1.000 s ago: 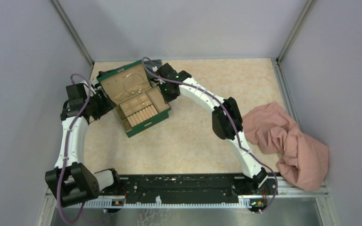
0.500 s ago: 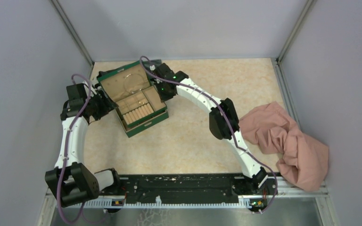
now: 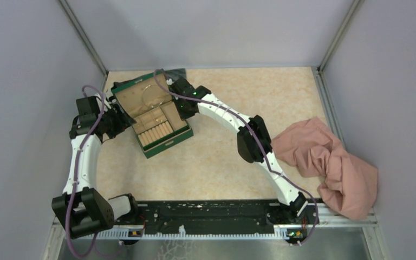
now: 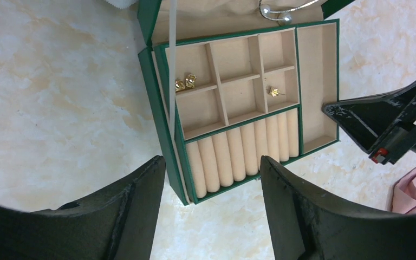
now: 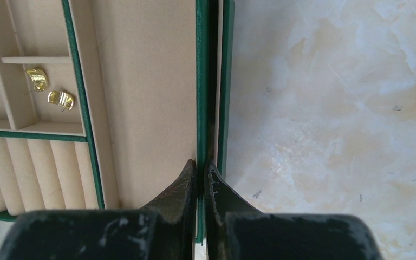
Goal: Organize the mixed jewelry
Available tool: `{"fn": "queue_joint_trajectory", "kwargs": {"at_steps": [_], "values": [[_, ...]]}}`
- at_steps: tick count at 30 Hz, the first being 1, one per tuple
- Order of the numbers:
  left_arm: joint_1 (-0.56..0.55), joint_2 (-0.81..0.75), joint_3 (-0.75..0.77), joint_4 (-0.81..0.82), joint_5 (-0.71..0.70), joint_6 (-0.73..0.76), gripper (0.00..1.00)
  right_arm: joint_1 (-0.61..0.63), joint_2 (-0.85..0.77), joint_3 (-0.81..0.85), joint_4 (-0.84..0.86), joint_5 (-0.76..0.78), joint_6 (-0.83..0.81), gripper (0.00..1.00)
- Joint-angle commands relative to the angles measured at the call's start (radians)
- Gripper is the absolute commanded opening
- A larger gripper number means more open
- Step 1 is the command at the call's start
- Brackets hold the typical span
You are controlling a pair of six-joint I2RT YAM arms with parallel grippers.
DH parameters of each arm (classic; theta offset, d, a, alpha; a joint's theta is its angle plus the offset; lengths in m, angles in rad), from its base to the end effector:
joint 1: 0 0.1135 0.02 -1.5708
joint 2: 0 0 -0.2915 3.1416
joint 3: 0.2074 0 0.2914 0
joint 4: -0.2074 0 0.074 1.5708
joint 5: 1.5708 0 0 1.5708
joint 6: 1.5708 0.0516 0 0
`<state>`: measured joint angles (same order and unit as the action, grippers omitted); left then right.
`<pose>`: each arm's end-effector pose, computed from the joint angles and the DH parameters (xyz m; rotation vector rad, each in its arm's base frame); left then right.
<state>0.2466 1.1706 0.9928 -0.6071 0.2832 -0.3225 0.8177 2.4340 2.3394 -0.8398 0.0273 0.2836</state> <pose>0.2800 0.0556 0.3033 -0.5246 2.2868 -0.3705 0.4153 0.4409 0.2348 -0.6631 2.4675 0.4106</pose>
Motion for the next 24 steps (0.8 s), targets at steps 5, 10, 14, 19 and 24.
{"fn": "queue_joint_trajectory", "kwargs": {"at_steps": [5, 10, 14, 19, 24], "values": [[0.000, -0.020, 0.004, -0.012, 0.024, -0.009, 0.71, 0.038, 0.012, 0.039, 0.039, 0.027, 0.001, 0.00], [0.000, -0.016, 0.007, -0.011, 0.029, -0.012, 0.71, 0.038, -0.018, 0.006, 0.043, 0.049, -0.010, 0.00], [-0.001, -0.016, 0.003, -0.009, 0.033, -0.013, 0.71, 0.038, -0.063, -0.036, 0.064, 0.063, -0.025, 0.00], [0.000, -0.013, 0.009, -0.008, 0.025, -0.001, 0.71, 0.038, -0.077, -0.029, 0.056, 0.098, -0.067, 0.00], [0.000, -0.008, 0.020, -0.013, 0.022, 0.004, 0.71, 0.038, -0.105, -0.037, 0.056, 0.085, -0.057, 0.00]]}}
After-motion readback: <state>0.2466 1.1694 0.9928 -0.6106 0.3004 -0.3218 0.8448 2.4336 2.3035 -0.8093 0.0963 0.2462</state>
